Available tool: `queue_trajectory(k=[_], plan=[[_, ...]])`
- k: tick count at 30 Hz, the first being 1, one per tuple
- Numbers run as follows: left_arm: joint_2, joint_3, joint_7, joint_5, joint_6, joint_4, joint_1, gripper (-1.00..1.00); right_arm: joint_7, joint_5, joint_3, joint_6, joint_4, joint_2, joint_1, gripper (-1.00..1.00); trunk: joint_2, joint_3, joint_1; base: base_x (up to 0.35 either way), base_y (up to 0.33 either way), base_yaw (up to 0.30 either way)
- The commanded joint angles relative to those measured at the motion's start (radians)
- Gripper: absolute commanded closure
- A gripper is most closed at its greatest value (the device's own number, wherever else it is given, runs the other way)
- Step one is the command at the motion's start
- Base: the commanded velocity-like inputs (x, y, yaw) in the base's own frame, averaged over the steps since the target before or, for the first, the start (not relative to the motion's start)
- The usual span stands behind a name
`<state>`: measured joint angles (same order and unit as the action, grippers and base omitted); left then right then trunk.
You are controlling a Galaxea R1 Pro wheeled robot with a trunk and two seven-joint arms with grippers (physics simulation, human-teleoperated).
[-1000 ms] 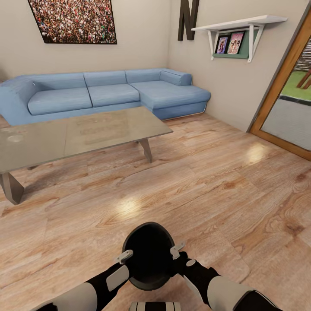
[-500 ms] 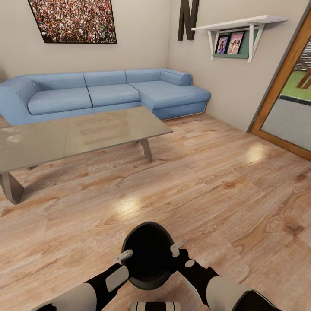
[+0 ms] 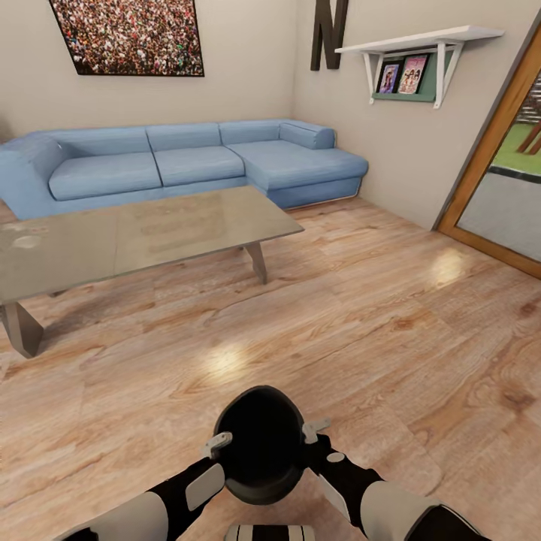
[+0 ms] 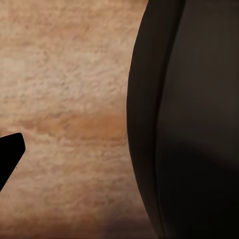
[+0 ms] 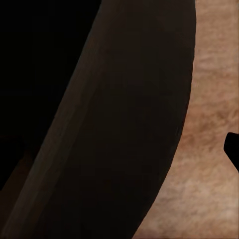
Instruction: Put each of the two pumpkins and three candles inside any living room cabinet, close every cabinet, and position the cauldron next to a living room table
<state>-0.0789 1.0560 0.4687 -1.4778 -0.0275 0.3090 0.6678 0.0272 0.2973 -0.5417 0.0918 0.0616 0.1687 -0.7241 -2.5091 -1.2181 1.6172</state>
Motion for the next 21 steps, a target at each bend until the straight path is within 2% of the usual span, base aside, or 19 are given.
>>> queue_trajectory(k=[1,21], plan=[[0.001,0.0,0.002,0.003,0.0,-0.039,0.0,-1.0,-0.001,0.002,-0.001,0.0,0.0,-0.001,0.0,-1.0,0.0,0.0,0.0,0.026,0.044,0.0],[-0.001,-0.004,0.002,0.005,-0.005,-0.03,0.003,-1.0,0.0,0.003,-0.002,-0.003,0.003,0.0,0.0,-1.0,0.0,0.0,0.0,0.066,0.053,0.0]])
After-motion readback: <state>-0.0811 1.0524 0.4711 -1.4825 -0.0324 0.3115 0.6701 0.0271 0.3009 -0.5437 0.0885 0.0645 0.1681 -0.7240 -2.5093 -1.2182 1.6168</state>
